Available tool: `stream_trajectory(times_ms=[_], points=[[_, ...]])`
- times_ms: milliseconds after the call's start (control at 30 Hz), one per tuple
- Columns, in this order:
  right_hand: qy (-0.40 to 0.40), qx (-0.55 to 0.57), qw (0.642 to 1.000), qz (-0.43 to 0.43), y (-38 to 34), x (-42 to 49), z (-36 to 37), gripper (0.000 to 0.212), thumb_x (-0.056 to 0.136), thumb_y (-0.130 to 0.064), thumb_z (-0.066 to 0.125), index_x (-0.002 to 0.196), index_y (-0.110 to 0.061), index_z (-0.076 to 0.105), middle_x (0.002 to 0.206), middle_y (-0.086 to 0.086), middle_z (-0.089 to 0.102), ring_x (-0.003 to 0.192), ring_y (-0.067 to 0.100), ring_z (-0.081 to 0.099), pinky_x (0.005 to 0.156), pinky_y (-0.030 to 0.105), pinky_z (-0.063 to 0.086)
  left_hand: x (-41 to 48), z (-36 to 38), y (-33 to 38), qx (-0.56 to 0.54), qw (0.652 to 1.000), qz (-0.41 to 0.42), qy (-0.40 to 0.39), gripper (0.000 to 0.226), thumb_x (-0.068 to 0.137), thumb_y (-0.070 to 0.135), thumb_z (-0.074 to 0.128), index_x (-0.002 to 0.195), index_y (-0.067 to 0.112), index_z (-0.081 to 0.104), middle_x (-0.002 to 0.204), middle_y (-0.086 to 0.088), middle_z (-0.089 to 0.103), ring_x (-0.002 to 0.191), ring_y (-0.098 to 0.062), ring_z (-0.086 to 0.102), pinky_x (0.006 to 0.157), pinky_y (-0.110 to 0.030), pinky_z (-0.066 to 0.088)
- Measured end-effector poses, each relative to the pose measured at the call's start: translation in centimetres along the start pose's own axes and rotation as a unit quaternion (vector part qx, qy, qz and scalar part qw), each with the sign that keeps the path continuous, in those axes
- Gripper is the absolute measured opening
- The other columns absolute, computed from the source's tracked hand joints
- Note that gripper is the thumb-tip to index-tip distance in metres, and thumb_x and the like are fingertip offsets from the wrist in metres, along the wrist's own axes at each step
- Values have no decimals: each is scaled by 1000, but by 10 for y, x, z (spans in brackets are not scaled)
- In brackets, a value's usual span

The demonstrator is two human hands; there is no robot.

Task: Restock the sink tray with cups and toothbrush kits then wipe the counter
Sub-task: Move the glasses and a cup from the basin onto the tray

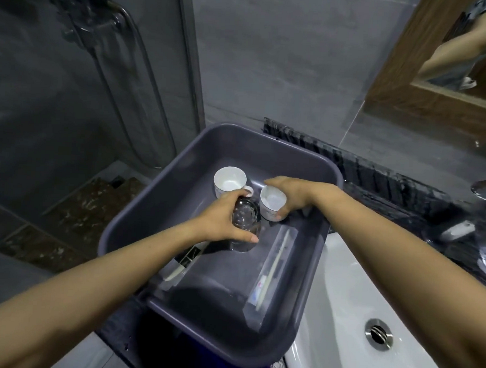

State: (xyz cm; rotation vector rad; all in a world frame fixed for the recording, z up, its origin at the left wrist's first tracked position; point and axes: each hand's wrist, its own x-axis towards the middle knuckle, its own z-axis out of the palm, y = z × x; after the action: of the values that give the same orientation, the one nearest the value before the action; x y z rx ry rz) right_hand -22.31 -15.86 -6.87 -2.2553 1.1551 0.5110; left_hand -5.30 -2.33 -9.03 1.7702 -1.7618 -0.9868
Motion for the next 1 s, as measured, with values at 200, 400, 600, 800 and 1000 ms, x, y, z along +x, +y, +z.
stream_trajectory(times_ms=[200, 400, 600, 800, 1000], points=[[-4, -10, 1000, 3, 4, 5, 3, 106, 66, -24, 82, 147, -32, 13, 144, -2, 26, 122, 33, 44, 60, 52, 59, 0, 15, -2, -9, 996, -47, 79, 94, 55, 32, 85, 133, 17, 35, 134, -4, 42, 125, -18, 39, 98, -21, 31], [2, -4, 1000, 6, 3, 2, 6, 108, 65, -29, 83, 147, -32, 13, 145, -1, 25, 123, 33, 43, 63, 53, 59, -6, 24, 0, -29, 992, -60, 103, 97, 53, 37, 85, 133, 19, 33, 134, -5, 36, 128, -18, 33, 104, -28, 31], [39, -4, 999, -12, 3, 4, 9, 98, 65, -28, 83, 144, -25, 24, 138, 4, 35, 122, 28, 42, 35, 18, 46, -5, 26, 2, -17, 988, -66, 142, 89, 53, 32, 86, 128, 16, 40, 127, -4, 45, 118, -17, 43, 89, -15, 30], [63, 6, 998, -23, 3, 3, 6, 96, 66, -33, 82, 144, -17, 27, 141, 11, 39, 128, 28, 40, 102, 36, 39, -8, 21, 6, 5, 989, -66, 132, 83, 56, 33, 84, 126, 15, 43, 126, -5, 50, 114, -17, 47, 82, -12, 29], [81, 27, 996, -18, -4, -19, -6, 97, 67, -34, 80, 146, -17, 26, 146, 9, 36, 132, 28, 37, 106, 38, 38, -21, 13, 12, 17, 991, -44, 125, 81, 54, 29, 85, 125, 17, 47, 118, -2, 52, 106, -15, 49, 73, -4, 25]])
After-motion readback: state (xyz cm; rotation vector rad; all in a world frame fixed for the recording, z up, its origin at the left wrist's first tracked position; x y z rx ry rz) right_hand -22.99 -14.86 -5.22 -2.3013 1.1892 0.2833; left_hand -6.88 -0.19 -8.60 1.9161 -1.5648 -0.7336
